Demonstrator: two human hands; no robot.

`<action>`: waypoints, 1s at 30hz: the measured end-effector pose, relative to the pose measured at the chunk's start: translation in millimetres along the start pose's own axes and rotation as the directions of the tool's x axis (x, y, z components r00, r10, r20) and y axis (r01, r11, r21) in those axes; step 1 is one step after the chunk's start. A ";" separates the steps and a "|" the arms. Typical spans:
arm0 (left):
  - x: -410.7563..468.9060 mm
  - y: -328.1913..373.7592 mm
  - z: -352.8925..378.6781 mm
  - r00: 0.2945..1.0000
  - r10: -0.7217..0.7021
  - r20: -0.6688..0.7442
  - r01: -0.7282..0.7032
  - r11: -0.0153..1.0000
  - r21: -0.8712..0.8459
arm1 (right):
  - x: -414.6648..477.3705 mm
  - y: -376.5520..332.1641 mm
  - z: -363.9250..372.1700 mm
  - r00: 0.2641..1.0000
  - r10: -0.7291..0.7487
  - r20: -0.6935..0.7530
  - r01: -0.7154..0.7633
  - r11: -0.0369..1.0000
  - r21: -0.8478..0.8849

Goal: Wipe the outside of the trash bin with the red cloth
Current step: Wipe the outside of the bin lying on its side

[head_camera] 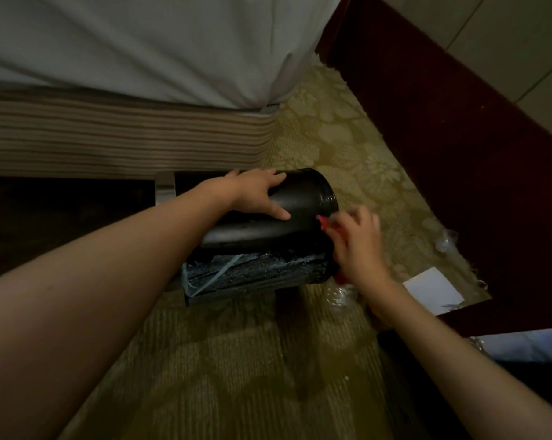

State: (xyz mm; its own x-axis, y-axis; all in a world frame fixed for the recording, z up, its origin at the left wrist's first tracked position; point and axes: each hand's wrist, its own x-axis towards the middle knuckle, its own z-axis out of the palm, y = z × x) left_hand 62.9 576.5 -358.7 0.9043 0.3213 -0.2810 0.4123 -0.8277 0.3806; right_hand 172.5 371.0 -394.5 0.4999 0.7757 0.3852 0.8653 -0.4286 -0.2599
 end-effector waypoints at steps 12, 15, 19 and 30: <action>-2.4 1.5 8.5 0.999 0.008 -0.036 -0.007 0.999 0.033 | 100.5 -24.9 6.3 0.987 0.123 0.101 -0.102 0.975 -0.197; 0.3 -1.4 6.1 0.999 0.010 -0.030 -0.010 1.000 0.023 | 98.0 -18.8 9.1 0.987 0.111 0.113 -0.095 0.986 -0.137; -0.1 -0.9 6.1 1.000 0.010 -0.026 -0.009 1.000 0.006 | 44.9 -5.1 2.8 0.998 0.062 0.002 -0.062 0.996 0.061; -5.1 3.7 10.5 0.999 0.011 -0.051 -0.009 0.999 0.043 | 85.3 -16.7 7.9 0.993 0.103 0.063 -0.095 0.988 -0.118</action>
State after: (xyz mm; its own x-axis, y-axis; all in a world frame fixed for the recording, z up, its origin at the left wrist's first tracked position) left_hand 58.6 567.0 -365.1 0.9131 0.3354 -0.2317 0.3995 -0.8494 0.3448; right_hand 200.4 448.0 -364.3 0.5833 0.7547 0.3002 0.8119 -0.5522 -0.1895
